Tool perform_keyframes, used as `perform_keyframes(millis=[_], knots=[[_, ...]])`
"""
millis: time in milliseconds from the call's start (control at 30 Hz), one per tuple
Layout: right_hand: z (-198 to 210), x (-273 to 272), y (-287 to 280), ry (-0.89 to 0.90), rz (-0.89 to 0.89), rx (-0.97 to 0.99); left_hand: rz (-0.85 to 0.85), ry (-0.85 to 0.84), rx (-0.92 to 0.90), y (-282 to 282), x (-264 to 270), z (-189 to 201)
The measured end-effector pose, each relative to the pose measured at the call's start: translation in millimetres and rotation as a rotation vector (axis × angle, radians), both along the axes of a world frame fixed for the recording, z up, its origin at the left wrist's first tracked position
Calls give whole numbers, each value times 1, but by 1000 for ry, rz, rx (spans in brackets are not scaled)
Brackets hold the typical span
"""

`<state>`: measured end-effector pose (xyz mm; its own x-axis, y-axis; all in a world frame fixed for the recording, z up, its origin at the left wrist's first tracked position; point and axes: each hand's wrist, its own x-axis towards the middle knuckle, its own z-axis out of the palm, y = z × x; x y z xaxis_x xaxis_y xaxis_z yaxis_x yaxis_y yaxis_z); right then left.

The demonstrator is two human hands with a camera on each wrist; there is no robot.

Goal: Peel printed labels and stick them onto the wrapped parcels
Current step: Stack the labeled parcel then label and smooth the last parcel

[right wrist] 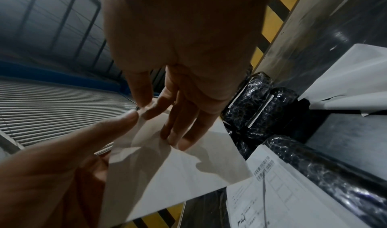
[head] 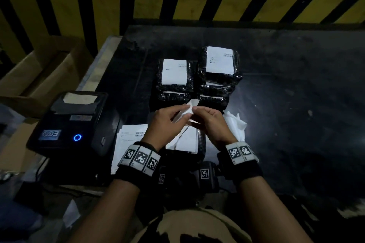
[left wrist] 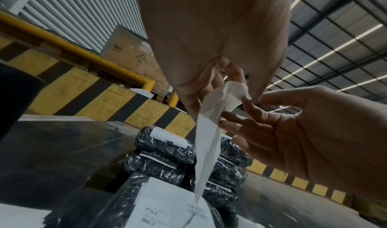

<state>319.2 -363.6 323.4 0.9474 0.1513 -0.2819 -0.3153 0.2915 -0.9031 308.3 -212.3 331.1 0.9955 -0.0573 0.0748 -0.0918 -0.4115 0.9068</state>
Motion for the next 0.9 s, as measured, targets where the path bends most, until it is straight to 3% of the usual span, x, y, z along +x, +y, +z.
perform_keyframes(millis=[900], knots=[[-6,2,-6,-132,53,-80,30,-19,-40,0,6,-2]])
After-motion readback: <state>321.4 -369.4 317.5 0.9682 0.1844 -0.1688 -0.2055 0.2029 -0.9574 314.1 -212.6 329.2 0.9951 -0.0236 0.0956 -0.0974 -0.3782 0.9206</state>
